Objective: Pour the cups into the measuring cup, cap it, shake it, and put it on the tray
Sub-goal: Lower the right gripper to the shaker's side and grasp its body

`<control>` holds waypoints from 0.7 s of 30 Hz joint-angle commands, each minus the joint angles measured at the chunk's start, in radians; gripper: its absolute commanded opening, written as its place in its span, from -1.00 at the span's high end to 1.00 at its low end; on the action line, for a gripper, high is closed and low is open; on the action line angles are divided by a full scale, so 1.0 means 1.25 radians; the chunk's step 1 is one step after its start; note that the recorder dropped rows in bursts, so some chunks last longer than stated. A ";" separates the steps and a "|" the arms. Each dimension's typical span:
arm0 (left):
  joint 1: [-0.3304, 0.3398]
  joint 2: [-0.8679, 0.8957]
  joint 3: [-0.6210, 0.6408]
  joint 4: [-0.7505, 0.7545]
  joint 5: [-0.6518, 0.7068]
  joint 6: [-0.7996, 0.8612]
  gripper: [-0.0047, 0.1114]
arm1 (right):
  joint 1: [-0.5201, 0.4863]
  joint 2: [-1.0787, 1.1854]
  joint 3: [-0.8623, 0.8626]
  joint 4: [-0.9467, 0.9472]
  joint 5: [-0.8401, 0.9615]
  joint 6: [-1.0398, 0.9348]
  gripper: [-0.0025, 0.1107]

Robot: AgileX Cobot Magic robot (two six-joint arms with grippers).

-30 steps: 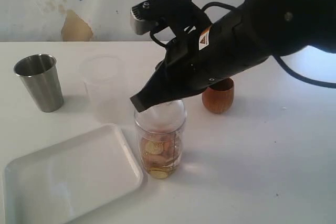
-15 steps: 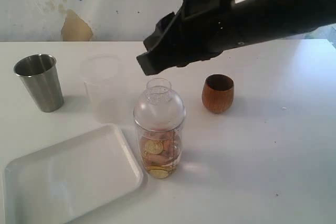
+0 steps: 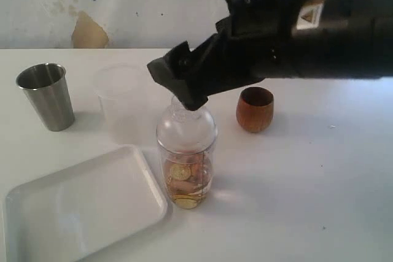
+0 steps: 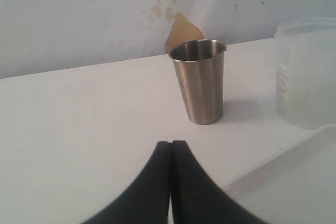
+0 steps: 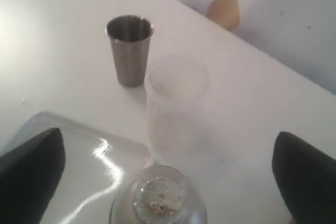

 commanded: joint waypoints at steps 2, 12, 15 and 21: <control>-0.002 -0.004 0.003 -0.001 -0.007 -0.001 0.92 | 0.030 -0.064 0.214 0.033 -0.274 -0.013 -0.89; -0.002 -0.004 0.003 -0.001 -0.007 -0.001 0.92 | 0.104 0.075 0.446 -0.160 -0.625 0.247 -0.89; -0.002 -0.004 0.003 -0.001 -0.007 -0.001 0.92 | 0.104 0.146 0.446 -0.145 -0.666 0.238 -0.89; -0.002 -0.004 0.003 -0.001 -0.007 -0.001 0.92 | 0.104 0.307 0.445 -0.117 -0.835 0.242 -0.89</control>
